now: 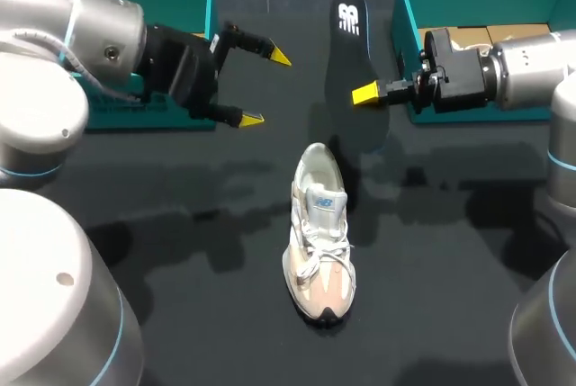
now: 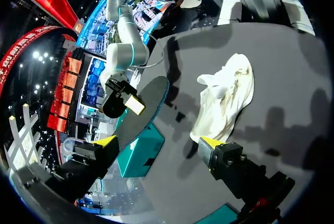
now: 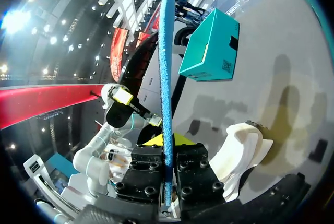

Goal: Take the shoe out of the shoebox, open the shoe tongue, remove and reinsert the insole, then place the shoe into the shoebox

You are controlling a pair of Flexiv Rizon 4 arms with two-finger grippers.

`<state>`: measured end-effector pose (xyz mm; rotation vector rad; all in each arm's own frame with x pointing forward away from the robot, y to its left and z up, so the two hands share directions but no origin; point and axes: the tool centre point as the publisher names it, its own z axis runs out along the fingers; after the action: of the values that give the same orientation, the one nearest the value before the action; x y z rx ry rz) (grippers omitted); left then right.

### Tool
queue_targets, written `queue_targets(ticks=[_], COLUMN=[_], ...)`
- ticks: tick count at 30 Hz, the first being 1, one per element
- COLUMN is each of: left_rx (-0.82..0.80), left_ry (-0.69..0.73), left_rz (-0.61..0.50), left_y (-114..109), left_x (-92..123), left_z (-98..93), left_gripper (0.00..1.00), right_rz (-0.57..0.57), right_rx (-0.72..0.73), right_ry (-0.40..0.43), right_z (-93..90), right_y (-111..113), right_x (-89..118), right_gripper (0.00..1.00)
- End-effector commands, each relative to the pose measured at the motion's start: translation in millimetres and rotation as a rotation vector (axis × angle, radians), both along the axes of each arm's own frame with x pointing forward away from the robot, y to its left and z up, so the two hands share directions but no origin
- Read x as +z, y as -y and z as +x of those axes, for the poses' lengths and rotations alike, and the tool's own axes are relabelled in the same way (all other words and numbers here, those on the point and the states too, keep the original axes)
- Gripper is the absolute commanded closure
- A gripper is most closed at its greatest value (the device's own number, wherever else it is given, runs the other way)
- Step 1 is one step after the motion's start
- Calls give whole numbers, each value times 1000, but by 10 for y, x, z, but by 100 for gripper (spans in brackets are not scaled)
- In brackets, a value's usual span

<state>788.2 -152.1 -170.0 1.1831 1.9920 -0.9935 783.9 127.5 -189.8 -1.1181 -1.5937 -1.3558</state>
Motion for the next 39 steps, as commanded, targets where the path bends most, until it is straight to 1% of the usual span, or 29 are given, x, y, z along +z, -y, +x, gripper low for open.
queue_targets(ticks=[1,2,4,6,10,11,12,22,24,26,28,33,35,39], left_rx=[86,100,134,187,262,292,329,329,409,469,507,538,548,548], left_ry=[-99,-139,-229,-303,-452,-469,-417,-417,-488,-522,-544,-607,-630,-630], left_rz=[106,133,193,226,275,299,321,321,342,361,380,371,413,413], left_y=[61,53,35,19,-14,-32,-60,-60,2,-4,-30,-133,-169,-169], left_x=[-137,-174,-246,-317,-444,-476,-504,-504,-646,-767,-859,-1006,-1102,-1102], left_z=[-27,-20,-8,5,-21,-31,-58,-58,-97,-130,-141,-217,-233,-233], left_gripper=[0,0,0,0,0,0,0,0,0,0,0,0,0,0], right_rz=[15,8,32,23,28,15,15,15,15,45,31,35,37,37], right_rx=[-75,-79,-82,-111,-104,-102,-102,-102,-102,-102,-113,-80,-78,-78], right_ry=[33,33,49,63,90,89,89,89,89,129,144,186,187,187], right_z=[58,71,71,76,71,71,71,71,71,59,64,54,62,62], right_y=[-3,-12,-20,-21,-34,-33,-33,-33,-33,-100,-165,-251,-257,-257], right_x=[-96,-128,-161,-204,-289,-318,-318,-318,-318,-373,-457,-571,-608,-608], right_gripper=[100,100,100,100,100,100,100,100,100,100,100,100,100,100])
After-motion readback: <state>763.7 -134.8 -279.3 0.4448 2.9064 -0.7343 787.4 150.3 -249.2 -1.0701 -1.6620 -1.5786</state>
